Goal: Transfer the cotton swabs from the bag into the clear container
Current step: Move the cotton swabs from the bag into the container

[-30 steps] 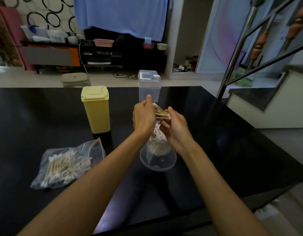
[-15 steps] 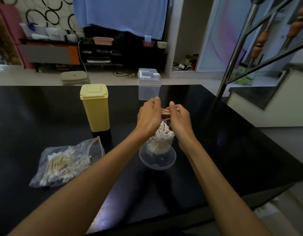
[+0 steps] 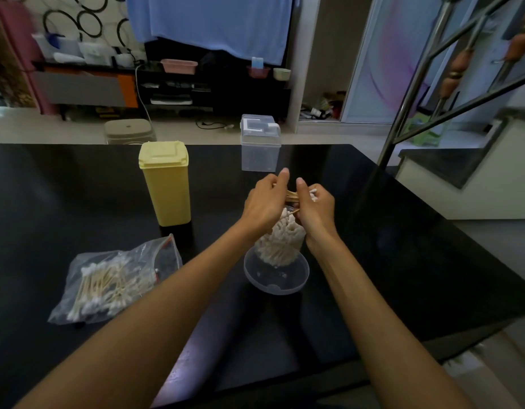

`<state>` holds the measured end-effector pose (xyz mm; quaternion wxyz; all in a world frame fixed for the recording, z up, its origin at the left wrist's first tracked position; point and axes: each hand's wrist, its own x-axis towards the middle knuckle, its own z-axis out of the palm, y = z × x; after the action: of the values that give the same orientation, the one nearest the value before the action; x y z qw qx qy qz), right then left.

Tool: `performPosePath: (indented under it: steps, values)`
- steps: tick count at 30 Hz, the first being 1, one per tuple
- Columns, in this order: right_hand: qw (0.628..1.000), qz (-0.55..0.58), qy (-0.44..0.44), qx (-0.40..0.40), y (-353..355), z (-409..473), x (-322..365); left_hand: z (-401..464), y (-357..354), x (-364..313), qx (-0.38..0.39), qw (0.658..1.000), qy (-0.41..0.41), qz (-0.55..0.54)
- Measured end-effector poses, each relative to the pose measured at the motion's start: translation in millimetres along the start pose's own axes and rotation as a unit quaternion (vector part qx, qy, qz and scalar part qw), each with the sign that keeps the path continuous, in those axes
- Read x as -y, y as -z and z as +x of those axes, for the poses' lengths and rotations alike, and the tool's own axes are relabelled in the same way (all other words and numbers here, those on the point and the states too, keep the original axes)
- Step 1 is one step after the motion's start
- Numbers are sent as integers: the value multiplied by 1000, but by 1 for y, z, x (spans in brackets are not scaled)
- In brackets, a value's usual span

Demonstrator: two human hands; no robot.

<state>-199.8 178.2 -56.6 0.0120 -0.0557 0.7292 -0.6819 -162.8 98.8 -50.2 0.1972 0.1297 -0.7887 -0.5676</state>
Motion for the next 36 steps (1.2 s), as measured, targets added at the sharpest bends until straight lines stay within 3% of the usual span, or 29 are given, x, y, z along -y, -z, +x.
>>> performPosePath:
  steps: [3,6,9,12,14,21,27,30,33,35,36]
  values:
    - [1000,5,-9,-14,1,5,-5,-2,8,-3,15,997,8,69]
    - [998,12,4,-54,1,8,-6,-3,15,-11,89,981,90,150]
    - [997,7,30,-67,0,9,-3,-4,18,-21,198,955,217,33]
    - [996,-15,82,-45,0,8,-4,1,19,-19,222,928,277,-113]
    - [992,-36,117,-22,2,7,-3,5,19,-19,213,920,289,-158]
    - [968,-95,226,49,18,5,-4,7,19,-17,216,928,261,-151]
    - [966,-115,214,83,25,5,-8,2,22,-18,223,915,277,-191]
    - [975,-107,177,86,29,5,-8,0,29,-21,220,937,253,-92]
    - [983,-111,139,47,36,8,-9,5,40,-6,121,966,167,154]
    - [987,-116,106,36,43,10,-8,8,51,9,68,946,84,305]
    - [988,-125,85,44,45,9,-7,7,53,13,80,934,70,342]
